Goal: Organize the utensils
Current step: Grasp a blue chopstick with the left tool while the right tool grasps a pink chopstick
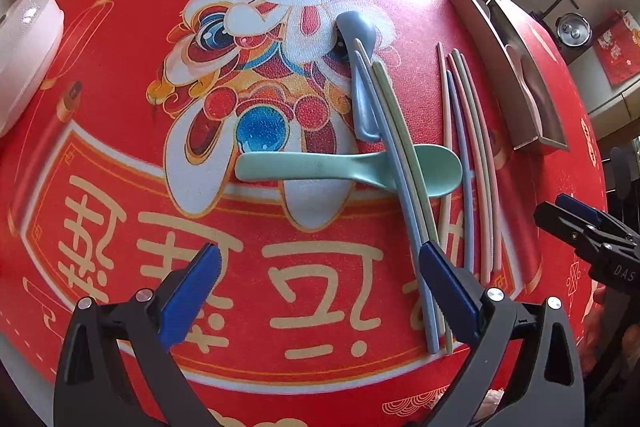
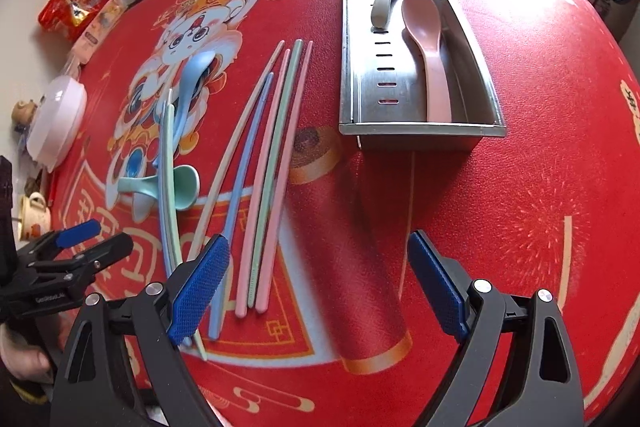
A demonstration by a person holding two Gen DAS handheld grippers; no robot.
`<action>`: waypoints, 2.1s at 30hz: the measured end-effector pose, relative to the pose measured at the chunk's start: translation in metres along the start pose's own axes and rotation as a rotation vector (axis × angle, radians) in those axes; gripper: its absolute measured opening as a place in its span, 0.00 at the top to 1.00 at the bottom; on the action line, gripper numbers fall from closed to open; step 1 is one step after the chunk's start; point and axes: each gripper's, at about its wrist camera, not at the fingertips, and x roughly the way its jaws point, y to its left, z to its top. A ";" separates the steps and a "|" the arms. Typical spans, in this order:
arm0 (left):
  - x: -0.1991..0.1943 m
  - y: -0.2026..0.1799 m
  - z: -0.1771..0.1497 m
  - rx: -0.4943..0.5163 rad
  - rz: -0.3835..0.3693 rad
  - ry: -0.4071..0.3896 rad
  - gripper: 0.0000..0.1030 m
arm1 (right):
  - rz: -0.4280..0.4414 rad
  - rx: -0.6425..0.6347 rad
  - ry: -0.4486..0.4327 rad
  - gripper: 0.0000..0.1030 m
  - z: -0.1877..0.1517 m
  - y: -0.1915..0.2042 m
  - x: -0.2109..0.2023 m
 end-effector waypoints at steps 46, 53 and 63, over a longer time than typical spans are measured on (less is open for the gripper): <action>0.034 -0.028 0.028 0.005 -0.207 0.039 0.89 | -0.065 -0.121 -0.028 0.77 0.012 0.031 0.035; 0.034 -0.022 0.027 -0.001 -0.224 0.036 0.89 | -0.115 -0.163 -0.019 0.78 0.017 0.043 0.043; 0.031 -0.019 0.027 0.014 -0.228 0.045 0.89 | -0.072 -0.149 0.021 0.93 0.011 0.034 0.039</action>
